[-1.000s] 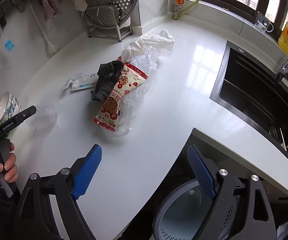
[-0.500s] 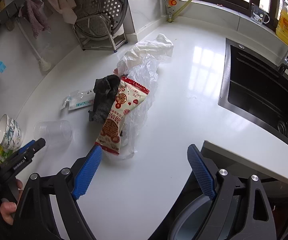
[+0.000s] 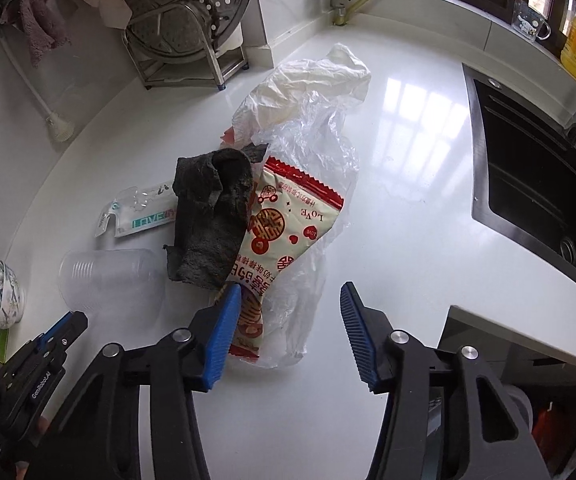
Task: Collect trash
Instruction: 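Grasp the clear cup stack with the left tool while the right tool grasps the snack wrapper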
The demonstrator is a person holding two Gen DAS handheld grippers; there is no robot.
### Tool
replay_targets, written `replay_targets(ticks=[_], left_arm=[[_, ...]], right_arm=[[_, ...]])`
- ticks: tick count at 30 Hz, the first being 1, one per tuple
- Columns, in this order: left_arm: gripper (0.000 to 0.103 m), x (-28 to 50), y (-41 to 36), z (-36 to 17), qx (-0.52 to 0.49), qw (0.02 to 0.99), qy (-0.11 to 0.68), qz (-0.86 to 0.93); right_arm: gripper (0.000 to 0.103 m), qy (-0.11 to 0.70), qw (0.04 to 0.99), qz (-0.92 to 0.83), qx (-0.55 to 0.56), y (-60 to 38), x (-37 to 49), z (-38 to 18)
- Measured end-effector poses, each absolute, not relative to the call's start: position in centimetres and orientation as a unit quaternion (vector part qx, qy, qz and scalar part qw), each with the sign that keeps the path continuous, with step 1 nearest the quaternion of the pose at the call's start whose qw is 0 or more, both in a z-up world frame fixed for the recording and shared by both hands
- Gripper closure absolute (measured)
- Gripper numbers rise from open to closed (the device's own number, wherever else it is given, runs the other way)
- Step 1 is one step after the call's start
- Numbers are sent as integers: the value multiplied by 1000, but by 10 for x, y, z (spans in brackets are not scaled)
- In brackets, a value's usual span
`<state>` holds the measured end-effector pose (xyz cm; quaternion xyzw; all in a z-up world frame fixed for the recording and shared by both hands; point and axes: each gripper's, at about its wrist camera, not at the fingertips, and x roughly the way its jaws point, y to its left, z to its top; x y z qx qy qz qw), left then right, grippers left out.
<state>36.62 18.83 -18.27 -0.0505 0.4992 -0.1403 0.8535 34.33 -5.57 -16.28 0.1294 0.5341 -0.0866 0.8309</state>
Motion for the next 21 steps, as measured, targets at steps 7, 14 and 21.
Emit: replay_targets(ticks=[7, 14, 21], left_arm=[[94, 365, 189, -181, -50, 854, 498, -143], [94, 364, 189, -180, -52, 854, 495, -151], [94, 363, 196, -175, -62, 857, 486, -158]], right_arm=[[52, 542, 824, -84, 140, -51, 355, -169], [88, 542, 825, -62, 148, -47, 363, -172], [95, 517, 834, -18, 195, -54, 347, -156]])
